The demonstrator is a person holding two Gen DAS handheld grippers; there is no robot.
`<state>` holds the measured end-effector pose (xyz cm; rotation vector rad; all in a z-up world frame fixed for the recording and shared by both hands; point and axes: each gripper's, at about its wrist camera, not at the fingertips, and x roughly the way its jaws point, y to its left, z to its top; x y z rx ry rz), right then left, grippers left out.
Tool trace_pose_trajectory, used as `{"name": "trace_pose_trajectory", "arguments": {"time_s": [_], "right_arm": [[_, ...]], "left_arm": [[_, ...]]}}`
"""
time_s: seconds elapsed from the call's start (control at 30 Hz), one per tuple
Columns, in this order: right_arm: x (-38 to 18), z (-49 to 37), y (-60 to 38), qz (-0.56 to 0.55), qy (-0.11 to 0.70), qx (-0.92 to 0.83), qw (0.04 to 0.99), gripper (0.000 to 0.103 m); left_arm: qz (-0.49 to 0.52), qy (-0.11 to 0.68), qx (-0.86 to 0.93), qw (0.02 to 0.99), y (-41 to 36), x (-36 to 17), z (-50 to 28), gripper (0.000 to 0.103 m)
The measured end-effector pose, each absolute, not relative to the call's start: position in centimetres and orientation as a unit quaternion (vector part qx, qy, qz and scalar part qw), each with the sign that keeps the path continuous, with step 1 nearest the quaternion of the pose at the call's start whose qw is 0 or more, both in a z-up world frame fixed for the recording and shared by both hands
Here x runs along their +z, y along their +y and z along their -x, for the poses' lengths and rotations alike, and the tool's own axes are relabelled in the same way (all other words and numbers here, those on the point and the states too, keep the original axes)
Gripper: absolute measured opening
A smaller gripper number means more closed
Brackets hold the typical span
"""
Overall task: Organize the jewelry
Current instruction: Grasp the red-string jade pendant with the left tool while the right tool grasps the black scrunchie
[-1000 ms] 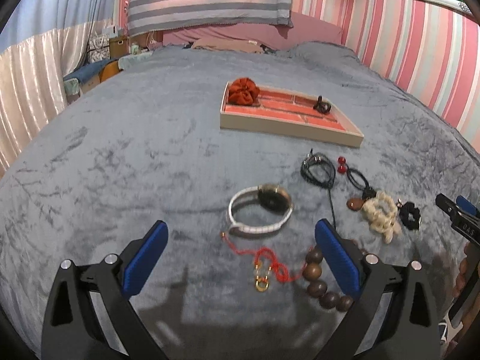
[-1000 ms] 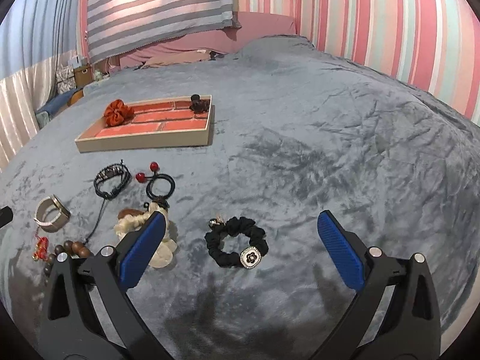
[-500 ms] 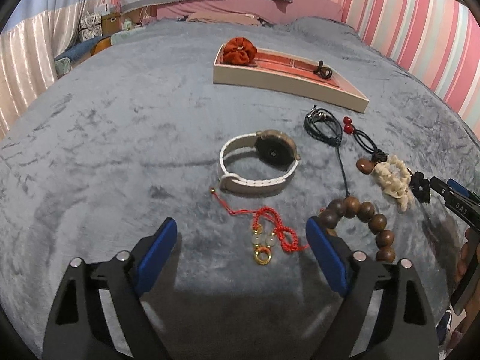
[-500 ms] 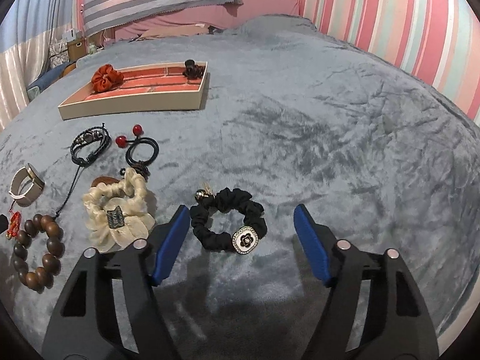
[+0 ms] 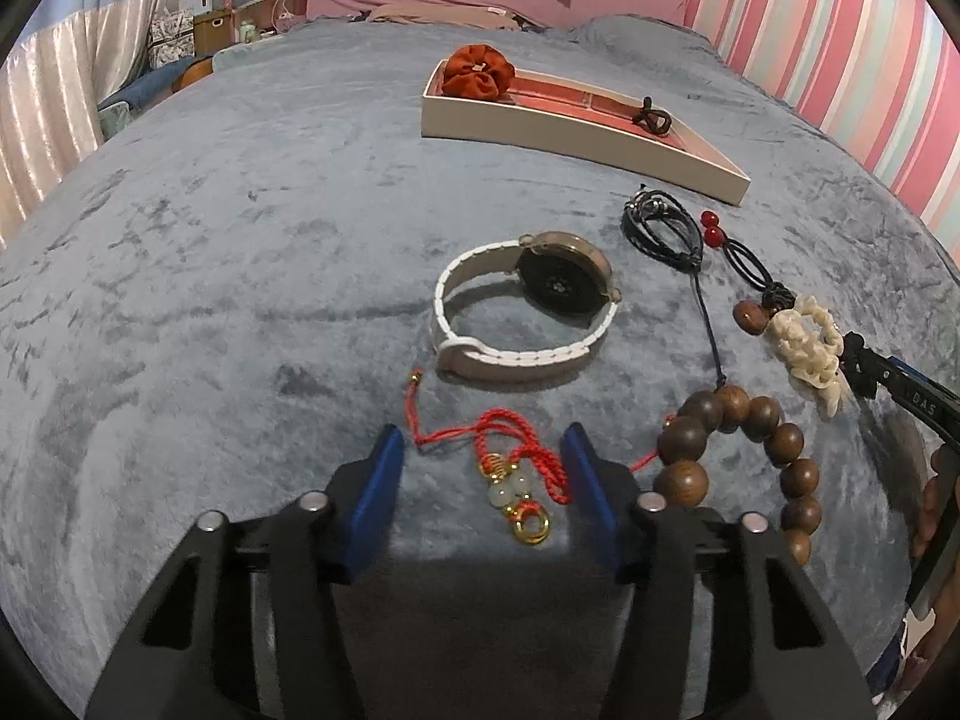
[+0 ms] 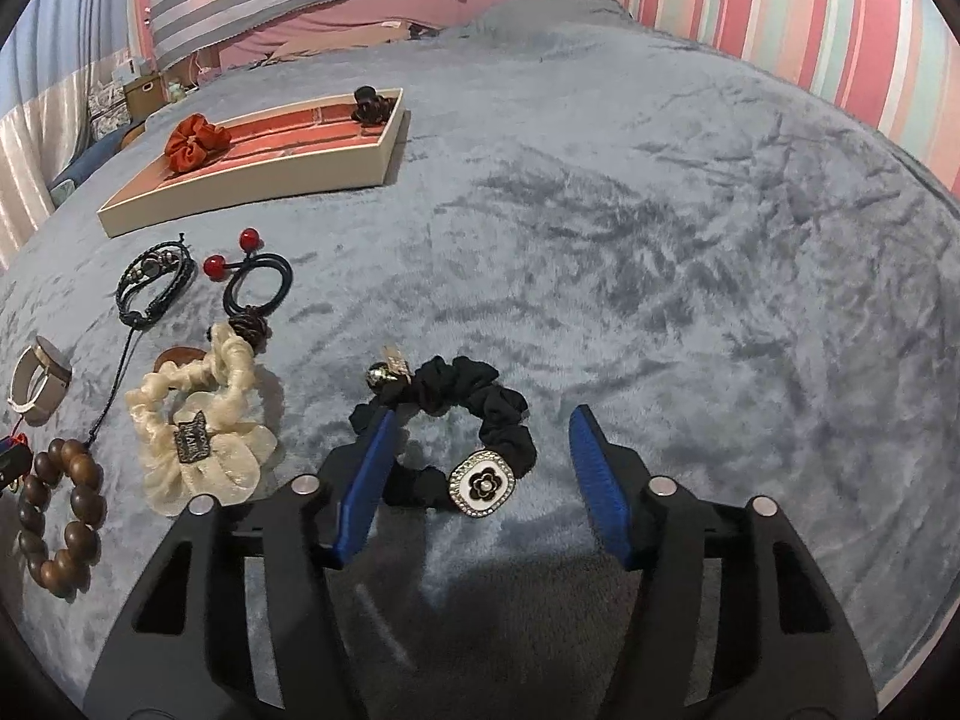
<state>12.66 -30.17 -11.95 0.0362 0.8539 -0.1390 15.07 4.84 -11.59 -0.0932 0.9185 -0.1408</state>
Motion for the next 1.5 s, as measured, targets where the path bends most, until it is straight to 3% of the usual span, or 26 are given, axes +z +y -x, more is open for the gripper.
{"name": "trace_pose_trajectory", "arguments": {"time_s": [0.17, 0.27, 0.73, 0.93, 1.5], "right_arm": [[-12.2, -13.5, -30.3, -0.016, 0.422, -0.067, 0.904, 0.051], [-12.8, -13.8, -30.4, -0.017, 0.435, -0.064, 0.898, 0.042], [-13.3, -13.8, -30.7, -0.032, 0.434, -0.052, 0.899, 0.017], [-13.0, -13.4, -31.2, -0.047, 0.421, -0.053, 0.904, 0.011], [-10.0, -12.3, -31.6, -0.069, 0.368, -0.05, 0.926, 0.011]], "left_arm": [[0.043, 0.443, -0.066, 0.893, 5.0, -11.6, -15.0, 0.043], [0.048, 0.443, -0.069, 0.893, 5.3, -11.5, -14.9, 0.034], [0.059, 0.435, -0.082, 0.895, 5.9, -11.4, -14.5, 0.012], [0.069, 0.432, -0.085, 0.895, 6.2, -11.2, -14.2, 0.01], [0.073, 0.394, -0.095, 0.911, 7.2, -7.8, -13.2, 0.009]]}}
